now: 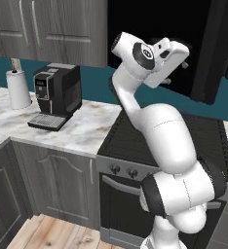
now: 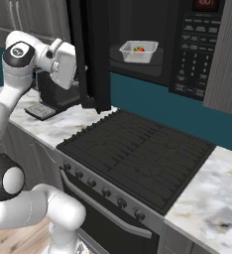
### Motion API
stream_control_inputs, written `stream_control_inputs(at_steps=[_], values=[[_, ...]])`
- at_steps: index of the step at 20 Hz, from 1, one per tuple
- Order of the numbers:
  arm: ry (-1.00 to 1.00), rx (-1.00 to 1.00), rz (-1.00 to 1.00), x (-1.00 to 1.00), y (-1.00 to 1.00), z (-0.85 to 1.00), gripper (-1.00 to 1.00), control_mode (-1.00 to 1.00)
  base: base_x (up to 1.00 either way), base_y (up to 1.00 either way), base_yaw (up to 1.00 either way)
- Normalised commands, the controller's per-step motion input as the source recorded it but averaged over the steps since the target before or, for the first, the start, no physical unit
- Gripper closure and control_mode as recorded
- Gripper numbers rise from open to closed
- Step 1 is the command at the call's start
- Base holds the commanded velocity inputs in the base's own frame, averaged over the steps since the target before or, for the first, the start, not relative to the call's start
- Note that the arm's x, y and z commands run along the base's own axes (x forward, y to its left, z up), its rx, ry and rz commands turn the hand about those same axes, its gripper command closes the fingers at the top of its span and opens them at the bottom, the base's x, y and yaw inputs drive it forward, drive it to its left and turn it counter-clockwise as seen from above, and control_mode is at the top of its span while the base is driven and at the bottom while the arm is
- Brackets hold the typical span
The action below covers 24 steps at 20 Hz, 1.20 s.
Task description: Place the tupperware containing the shrimp and tomato meal in the microwave. Close the microwave door and press the start button to reheat the meal.
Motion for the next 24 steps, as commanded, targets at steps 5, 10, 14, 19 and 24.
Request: stream_control_inputs(at_steps=[5, 10, 14, 19, 24], values=[[-0.17, 0.15, 0.26, 0.34, -0.67, -0.03, -1.00, -1.00, 0.00, 0.00, 0.00], [-0.11, 0.08, 0.34, 0.51, -0.56, -0.12, -1.00, -1.00, 0.00, 0.00, 0.00], [-0.15, 0.01, 0.39, 0.66, -0.35, -0.23, -1.00, -1.00, 0.00, 0.00, 0.00], [-0.26, 0.00, 0.35, 0.80, -0.13, -0.12, -1.00, -1.00, 0.00, 0.00, 0.00], [-0.28, 0.00, 0.30, 0.81, -0.07, 0.00, -1.00, -1.00, 0.00, 0.00, 0.00]])
